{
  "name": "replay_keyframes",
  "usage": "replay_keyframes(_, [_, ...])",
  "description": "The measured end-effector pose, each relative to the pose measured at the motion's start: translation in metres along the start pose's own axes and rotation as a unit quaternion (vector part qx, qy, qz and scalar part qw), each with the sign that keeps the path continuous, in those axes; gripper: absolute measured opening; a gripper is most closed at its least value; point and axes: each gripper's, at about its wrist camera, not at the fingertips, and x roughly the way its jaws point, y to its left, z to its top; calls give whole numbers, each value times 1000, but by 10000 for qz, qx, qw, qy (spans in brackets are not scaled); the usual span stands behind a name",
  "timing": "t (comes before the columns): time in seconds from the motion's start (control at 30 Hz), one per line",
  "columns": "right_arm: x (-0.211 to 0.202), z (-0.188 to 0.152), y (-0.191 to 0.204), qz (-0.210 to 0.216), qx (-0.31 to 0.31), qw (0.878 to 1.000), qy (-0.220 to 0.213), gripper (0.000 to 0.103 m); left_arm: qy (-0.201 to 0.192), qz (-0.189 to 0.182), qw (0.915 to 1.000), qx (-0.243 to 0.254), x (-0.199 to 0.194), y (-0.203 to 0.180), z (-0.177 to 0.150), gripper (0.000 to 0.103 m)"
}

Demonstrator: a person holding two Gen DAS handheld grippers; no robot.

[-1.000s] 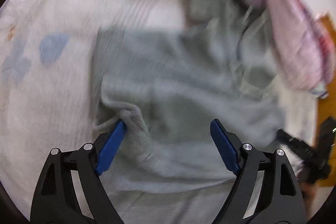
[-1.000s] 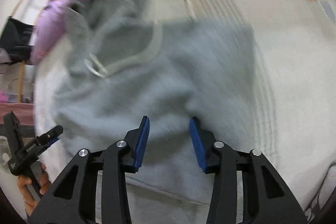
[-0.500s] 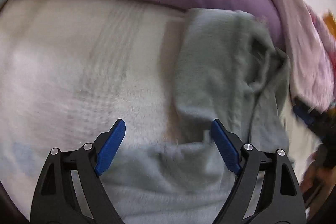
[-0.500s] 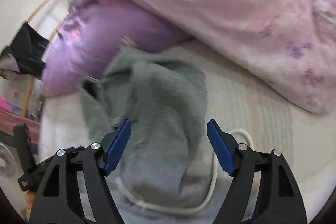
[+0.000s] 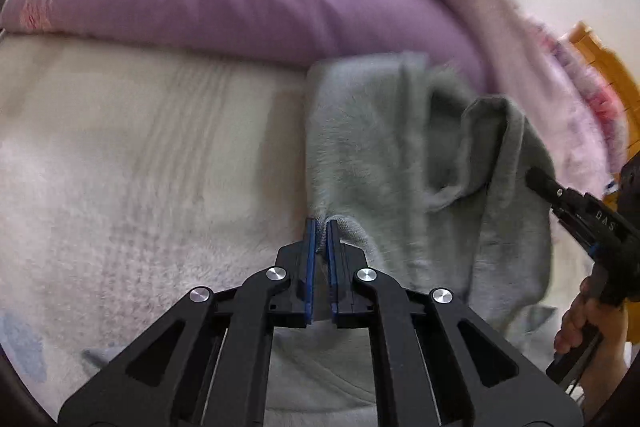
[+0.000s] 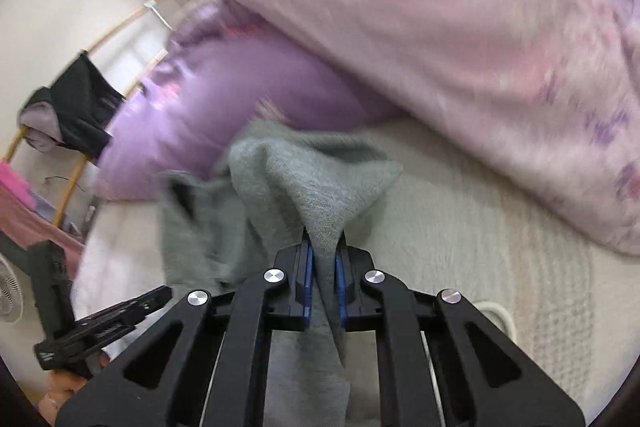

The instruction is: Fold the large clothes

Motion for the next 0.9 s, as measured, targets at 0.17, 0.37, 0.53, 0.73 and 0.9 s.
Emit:
replay_keyframes(0.17, [-70, -15, 35, 484, -515, 9973, -202, 8, -533, -355, 9978, 164, -71, -8, -12, 5])
replay_keyframes(0.37, [-147, -87, 48, 827, -535, 9938, 510, 8, -262, -446, 9985, 191, -134, -14, -84, 5])
replay_keyframes(0.53, [-160, -164, 14, -32, 206, 9828, 1837, 37, 773, -508, 9951, -336, -151, -1, -153, 7])
replay_keyframes(0.73, [-200, -124, -5, -26, 850, 9941, 674, 66, 369, -377, 9978, -391, -168, -10, -121, 52])
replay_keyframes(0.9, [-126, -74, 3, -68, 603, 9947, 829, 72, -133, -158, 9996, -204, -132, -36, -64, 76])
